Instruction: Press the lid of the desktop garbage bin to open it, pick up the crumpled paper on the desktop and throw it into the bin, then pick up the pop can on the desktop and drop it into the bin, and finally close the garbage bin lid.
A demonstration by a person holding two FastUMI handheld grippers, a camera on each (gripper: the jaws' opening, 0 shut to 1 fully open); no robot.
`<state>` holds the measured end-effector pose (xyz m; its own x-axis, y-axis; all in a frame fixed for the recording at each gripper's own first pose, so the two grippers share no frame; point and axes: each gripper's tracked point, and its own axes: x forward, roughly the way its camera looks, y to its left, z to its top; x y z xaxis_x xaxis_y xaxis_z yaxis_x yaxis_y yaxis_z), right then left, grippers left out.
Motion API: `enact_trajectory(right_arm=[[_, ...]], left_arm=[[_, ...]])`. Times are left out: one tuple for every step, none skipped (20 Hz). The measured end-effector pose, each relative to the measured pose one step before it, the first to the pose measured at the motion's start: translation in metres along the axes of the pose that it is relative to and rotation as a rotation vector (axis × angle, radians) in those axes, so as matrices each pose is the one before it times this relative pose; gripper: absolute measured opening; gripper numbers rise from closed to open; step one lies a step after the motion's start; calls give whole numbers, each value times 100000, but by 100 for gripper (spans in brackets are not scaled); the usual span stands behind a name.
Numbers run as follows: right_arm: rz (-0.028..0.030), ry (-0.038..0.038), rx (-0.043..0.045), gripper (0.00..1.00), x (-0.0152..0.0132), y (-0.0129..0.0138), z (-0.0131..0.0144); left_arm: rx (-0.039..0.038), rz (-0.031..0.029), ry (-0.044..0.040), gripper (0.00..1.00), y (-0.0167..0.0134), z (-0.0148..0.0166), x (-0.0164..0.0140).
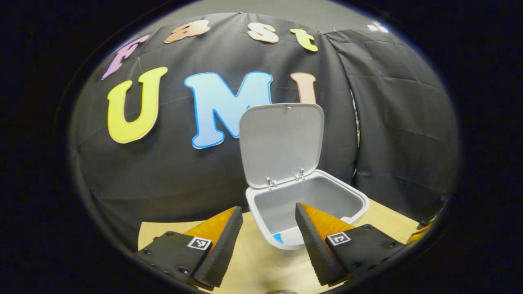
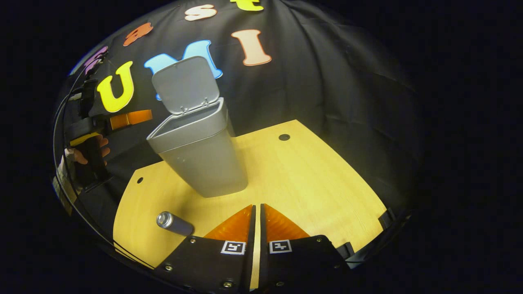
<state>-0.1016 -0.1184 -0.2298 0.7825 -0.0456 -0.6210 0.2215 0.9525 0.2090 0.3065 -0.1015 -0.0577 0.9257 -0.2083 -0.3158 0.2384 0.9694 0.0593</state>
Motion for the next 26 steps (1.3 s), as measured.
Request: enact_trajectory(right_arm=[[2632, 653, -1263, 7, 393, 1002, -189], [2439, 733, -1417, 7, 427, 1087, -37], [1831, 556, -1594, 7, 393, 961, -152], [1299, 437, -1746, 7, 466, 797, 21], [1859, 670, -1604, 7, 365, 977, -69], [2534, 687, -1379, 7, 409, 1110, -19], [2762, 810, -1461, 7, 484, 1199, 42], [2890, 845, -1661, 7, 432, 1101, 77], [2161, 1153, -1690, 2, 388, 994, -246], [2188, 699, -1627, 17, 288, 967, 54], [1976, 645, -1600, 37, 495, 962, -42], [1557, 795, -1589, 67, 468, 705, 38], [1655, 932, -1176, 72, 546, 913, -295], [1836, 792, -1060, 74, 472, 804, 2], [1823, 768, -964, 75, 434, 817, -49], [1251, 1010, -949, 77, 519, 650, -99], [1295, 1052, -779, 77, 421, 601, -206], [1395, 1197, -524, 83, 538, 664, -152], [642, 1418, -671, 89, 604, 425, -297], [1068, 1399, -495, 98, 649, 554, -188], [789, 1403, -711, 98, 567, 451, -304], [314, 1183, -1074, 98, 534, 357, -230], [-239, 1488, -1406, 98, 604, 269, -362], [-213, 1874, -1280, 98, 653, 286, -290], [363, 1781, -1104, 98, 628, 456, -362], [225, 1493, -1055, 98, 711, 393, -205]], left_arm=[[-762, 2199, 189, 88, 1305, -240, -795], [-784, 2201, 223, 88, 1459, -206, -699], [-1227, 2039, 107, 88, 1461, -308, -826], [-1541, 1916, 142, 88, 1325, -148, -836], [-1278, 2145, 72, 88, 1382, -227, -864], [-894, 2258, 122, 88, 1351, -248, -853], [-627, 2286, -19, 88, 1319, -268, -817], [-557, 2138, -35, 88, 1350, -144, -869], [-536, 2071, 40, 88, 1240, -176, -761], [-470, 2076, 72, 88, 1237, -234, -850], [-468, 1976, -85, 88, 1213, -125, -810], [-429, 1908, -281, 88, 1243, -139, -861], [-321, 2082, -143, 88, 1212, -106, -780], [-273, 2047, -50, 87, 1254, -138, -673], [-217, 1903, 21, 87, 1226, -124, -756], [-454, 1745, 93, 87, 1082, -211, -607], [-809, 1439, 302, 87, 1031, -239, -618], [-909, 1471, 171, 88, 1003, -200, -614], [-842, 1505, 129, 88, 1050, -221, -493], [-743, 1597, 223, 88, 945, -189, -500], [-707, 1559, 300, 88, 997, -281, -417], [-641, 1515, 263, 88, 1028, -231, -519], [-639, 1545, 295, 88, 963, -232, -438], [-587, 1274, 372, 88, 842, -301, -479], [-493, 1191, 458, 88, 864, -310, -474], [-546, 1368, 385, 88, 891, -389, -406]])
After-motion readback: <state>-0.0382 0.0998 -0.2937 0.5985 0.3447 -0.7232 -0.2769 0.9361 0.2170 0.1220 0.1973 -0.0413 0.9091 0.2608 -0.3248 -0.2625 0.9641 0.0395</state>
